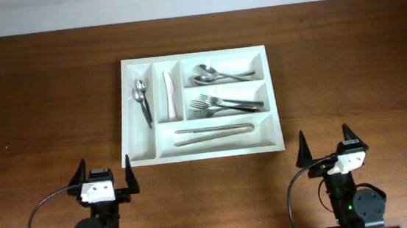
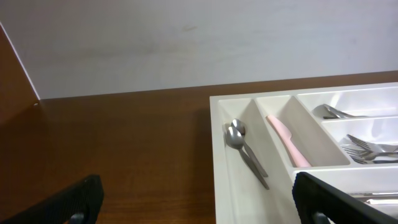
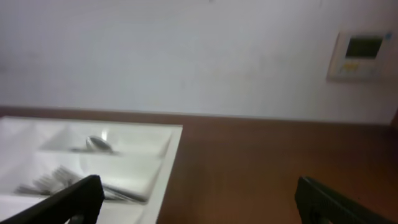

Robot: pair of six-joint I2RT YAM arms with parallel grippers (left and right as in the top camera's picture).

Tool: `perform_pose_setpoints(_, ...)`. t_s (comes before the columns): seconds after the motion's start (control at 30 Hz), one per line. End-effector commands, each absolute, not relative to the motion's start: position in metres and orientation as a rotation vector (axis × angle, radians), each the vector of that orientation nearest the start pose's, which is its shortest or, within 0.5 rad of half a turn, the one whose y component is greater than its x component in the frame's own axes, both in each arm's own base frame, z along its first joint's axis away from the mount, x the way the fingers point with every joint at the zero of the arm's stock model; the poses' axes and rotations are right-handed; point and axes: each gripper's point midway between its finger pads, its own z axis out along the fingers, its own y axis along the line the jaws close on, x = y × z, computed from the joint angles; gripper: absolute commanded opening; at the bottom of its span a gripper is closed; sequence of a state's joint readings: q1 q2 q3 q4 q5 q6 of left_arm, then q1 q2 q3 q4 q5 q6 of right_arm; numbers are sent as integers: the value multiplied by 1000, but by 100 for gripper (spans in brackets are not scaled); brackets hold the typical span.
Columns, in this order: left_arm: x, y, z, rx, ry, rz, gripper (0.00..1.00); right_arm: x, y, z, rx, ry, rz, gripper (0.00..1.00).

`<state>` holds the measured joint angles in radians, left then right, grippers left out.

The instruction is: Pack container

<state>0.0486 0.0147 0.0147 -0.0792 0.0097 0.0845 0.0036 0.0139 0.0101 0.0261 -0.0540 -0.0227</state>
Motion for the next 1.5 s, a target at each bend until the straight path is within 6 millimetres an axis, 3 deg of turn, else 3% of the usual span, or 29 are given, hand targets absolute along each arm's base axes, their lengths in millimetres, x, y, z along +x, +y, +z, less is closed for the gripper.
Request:
perform_pose_setpoints(0.0,246,14,156,14,1650,97,99,246,15,169,-68,1595,61,98)
perform_pose_setpoints(0.1,246,14,156,14,1650,97,99,246,15,157,-40,1643,86,99)
perform_pose_setpoints(1.47,246,14,156,14,1650,97,99,246,15,158,-40,1642,86,99)
